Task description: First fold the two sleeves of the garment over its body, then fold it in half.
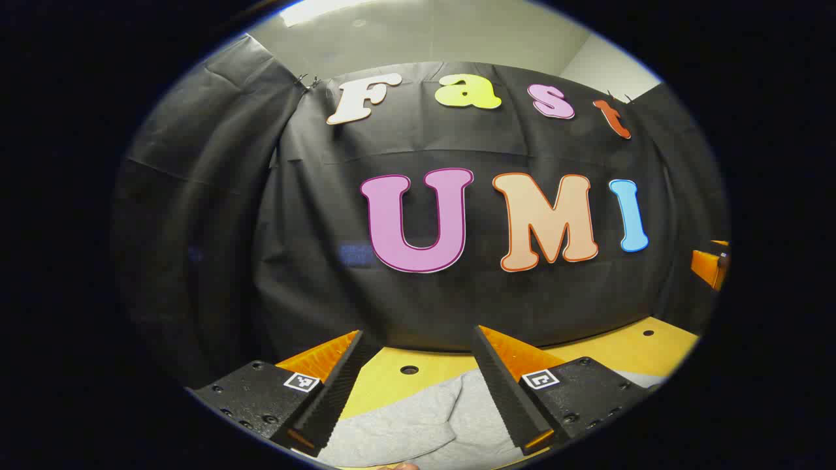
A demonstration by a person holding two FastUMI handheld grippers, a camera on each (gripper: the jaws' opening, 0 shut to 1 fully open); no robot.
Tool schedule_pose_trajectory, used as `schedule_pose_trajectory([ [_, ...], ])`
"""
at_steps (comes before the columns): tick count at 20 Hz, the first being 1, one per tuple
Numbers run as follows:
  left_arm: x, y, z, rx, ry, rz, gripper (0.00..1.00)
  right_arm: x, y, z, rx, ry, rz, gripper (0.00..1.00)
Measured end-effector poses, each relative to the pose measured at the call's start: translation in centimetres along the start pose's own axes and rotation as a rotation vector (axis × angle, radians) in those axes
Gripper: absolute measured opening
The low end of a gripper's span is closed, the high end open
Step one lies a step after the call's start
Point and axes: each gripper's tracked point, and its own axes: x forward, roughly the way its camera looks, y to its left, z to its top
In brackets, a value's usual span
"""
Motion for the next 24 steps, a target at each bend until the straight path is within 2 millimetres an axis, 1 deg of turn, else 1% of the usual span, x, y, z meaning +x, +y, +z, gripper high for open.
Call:
schedule_pose_trajectory([
  [1,0.1,0.0,0.1,0.002,-0.004,0.000,0.96,-0.1,0.1,0.0,0.002,0.000,0.002,0.99],
  [2,0.2,0.1,0.2,0.005,-0.007,0.001,0.99,-0.2,0.1,0.0,0.000,-0.001,0.000,0.99],
  [3,0.2,0.1,0.2,0.008,-0.008,0.000,0.99,-0.2,0.0,0.0,-0.002,0.001,-0.001,1.00],
  [6,0.3,0.2,0.1,0.011,-0.008,-0.003,0.99,-0.2,-0.2,-0.2,-0.004,0.009,-0.009,0.99],
  [10,0.5,-0.1,0.1,0.009,-0.011,-0.012,0.99,-0.3,-0.3,-0.2,-0.007,0.007,-0.013,0.99],
  [11,0.5,-0.1,0.1,0.008,-0.013,-0.015,0.96,-0.3,-0.3,-0.1,-0.009,0.006,-0.014,0.99],
  [12,0.5,-0.2,0.2,0.007,-0.013,-0.018,0.99,-0.2,-0.3,-0.1,-0.009,0.007,-0.014,0.99],
  [13,0.6,-0.2,0.3,0.007,-0.014,-0.020,0.99,-0.3,-0.2,-0.1,-0.009,0.010,-0.012,0.99],
  [14,0.6,-0.3,0.3,0.007,-0.015,-0.023,0.96,-0.3,-0.2,-0.2,-0.009,0.011,-0.012,0.99],
  [15,0.6,-0.3,0.4,0.007,-0.015,-0.025,0.99,-0.2,-0.2,-0.3,-0.010,0.013,-0.011,0.99],
  [19,0.7,-0.7,0.5,0.007,-0.019,-0.034,0.99,-0.2,-0.4,-0.1,-0.016,0.012,-0.013,0.99],
  [24,0.8,-1.0,0.8,0.004,-0.030,-0.040,0.99,-0.3,-1.1,-0.2,-0.019,0.011,-0.021,0.99],
])
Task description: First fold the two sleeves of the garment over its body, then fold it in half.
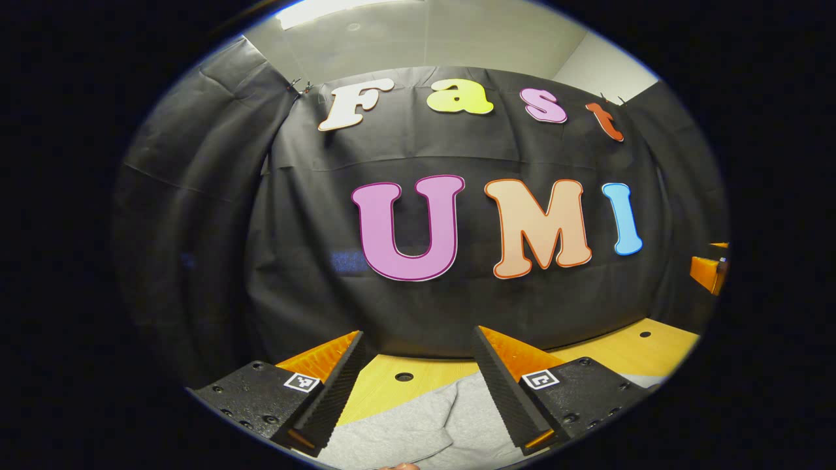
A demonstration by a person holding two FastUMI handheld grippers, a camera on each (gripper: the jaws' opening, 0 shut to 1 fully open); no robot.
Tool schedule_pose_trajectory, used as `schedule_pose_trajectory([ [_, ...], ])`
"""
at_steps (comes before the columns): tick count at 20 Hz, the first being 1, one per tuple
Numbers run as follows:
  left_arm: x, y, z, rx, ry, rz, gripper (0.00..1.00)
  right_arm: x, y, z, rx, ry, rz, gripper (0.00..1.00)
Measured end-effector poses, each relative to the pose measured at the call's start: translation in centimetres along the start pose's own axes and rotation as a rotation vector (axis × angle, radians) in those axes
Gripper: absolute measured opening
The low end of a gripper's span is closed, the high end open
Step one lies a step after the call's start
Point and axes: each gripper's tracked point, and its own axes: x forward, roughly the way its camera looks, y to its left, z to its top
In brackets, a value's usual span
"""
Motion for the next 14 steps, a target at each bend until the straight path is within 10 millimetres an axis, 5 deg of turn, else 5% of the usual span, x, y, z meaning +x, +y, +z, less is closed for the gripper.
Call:
schedule_pose_trajectory([
  [4,0.3,-0.4,0.0,-0.010,-0.002,-0.011,0.96,0.5,-1.5,-0.4,-0.020,0.006,0.011,0.99],
  [14,0.9,-2.1,-0.3,-0.029,-0.001,-0.042,0.99,0.5,-10.8,-4.2,-0.030,0.105,-0.151,0.99],
])
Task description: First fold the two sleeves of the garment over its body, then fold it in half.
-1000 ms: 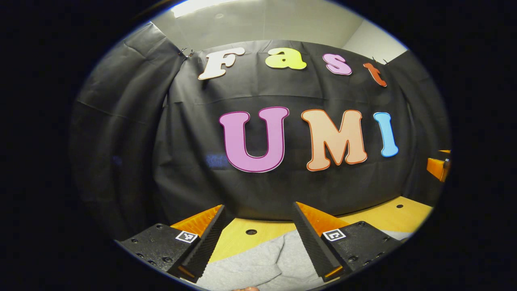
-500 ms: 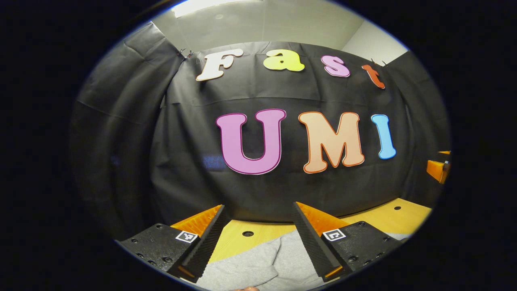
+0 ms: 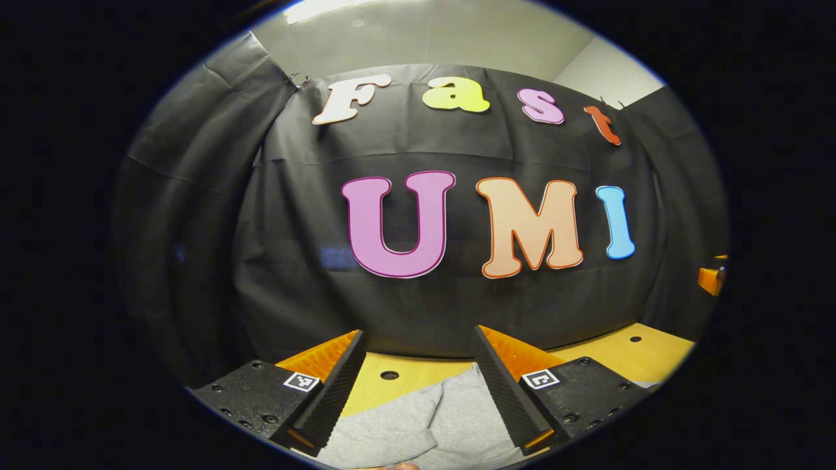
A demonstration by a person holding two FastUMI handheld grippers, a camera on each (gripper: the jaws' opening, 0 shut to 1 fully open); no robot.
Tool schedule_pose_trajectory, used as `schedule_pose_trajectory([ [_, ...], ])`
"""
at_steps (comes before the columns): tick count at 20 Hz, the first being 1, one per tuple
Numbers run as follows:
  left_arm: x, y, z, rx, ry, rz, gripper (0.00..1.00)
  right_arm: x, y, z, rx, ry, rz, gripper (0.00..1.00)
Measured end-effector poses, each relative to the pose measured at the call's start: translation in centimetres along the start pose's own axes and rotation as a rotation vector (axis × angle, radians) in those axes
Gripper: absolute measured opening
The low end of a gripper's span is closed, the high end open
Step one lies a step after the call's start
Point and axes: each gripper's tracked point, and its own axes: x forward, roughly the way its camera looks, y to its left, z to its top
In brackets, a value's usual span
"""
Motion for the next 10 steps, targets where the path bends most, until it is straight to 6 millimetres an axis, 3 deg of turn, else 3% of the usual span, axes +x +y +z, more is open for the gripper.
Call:
schedule_pose_trajectory([
  [7,0.2,-1.2,0.3,0.006,-0.013,-0.026,0.96,-1.0,-4.0,-4.2,-0.038,0.091,-0.051,1.00],
  [10,0.2,-1.6,0.2,0.002,-0.008,-0.033,0.96,-1.8,-5.0,-7.0,-0.058,0.156,-0.048,1.00],
])
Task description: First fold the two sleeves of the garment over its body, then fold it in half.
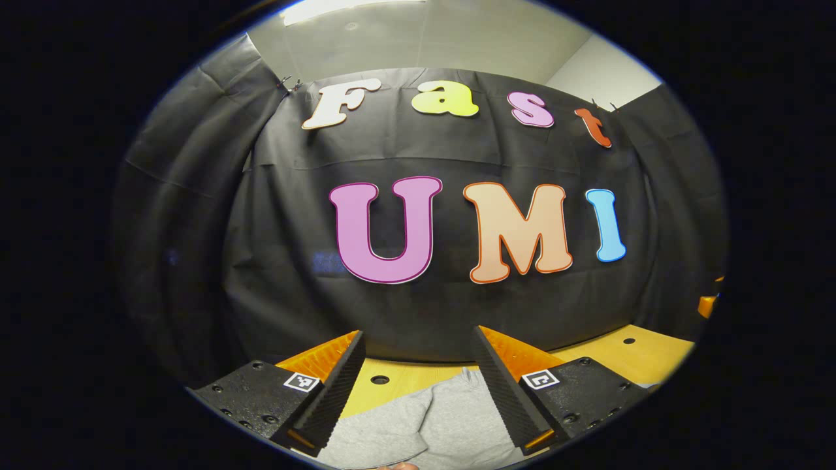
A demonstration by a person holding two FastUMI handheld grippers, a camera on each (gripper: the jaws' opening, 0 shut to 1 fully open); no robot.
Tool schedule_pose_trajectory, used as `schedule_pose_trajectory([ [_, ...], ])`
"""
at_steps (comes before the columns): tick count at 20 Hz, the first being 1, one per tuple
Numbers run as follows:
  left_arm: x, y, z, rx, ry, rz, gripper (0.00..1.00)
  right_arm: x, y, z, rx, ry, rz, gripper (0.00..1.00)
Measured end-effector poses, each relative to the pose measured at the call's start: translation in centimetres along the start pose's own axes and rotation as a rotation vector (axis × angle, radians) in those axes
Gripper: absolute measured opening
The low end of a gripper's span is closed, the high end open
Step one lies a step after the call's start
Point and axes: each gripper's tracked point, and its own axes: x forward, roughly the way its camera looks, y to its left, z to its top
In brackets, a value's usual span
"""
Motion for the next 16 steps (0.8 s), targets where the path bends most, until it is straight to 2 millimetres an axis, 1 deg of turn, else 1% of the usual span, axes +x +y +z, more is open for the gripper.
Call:
schedule_pose_trajectory([
  [2,-0.1,-0.1,0.0,0.002,-0.001,-0.003,0.96,-0.4,-1.2,-2.3,-0.020,0.051,-0.009,1.00],
  [4,-0.1,-0.4,-0.2,0.003,0.001,-0.007,0.96,-0.7,-2.7,-4.1,-0.034,0.097,-0.027,1.00],
  [8,0.0,-1.4,-0.6,-0.007,0.013,-0.023,0.95,-1.8,-4.9,-8.0,-0.036,0.185,-0.054,1.00],
  [11,0.0,-2.2,-0.6,-0.002,0.011,-0.038,0.96,-2.6,-5.9,-11.0,-0.041,0.256,-0.054,1.00],
  [14,-0.1,-2.7,-0.7,0.002,0.012,-0.047,0.96,-3.5,-6.1,-14.7,-0.021,0.355,-0.027,1.00],
  [16,-0.1,-2.9,-0.9,0.001,0.018,-0.050,0.96,-4.2,-6.7,-17.3,-0.004,0.424,-0.028,1.00],
])
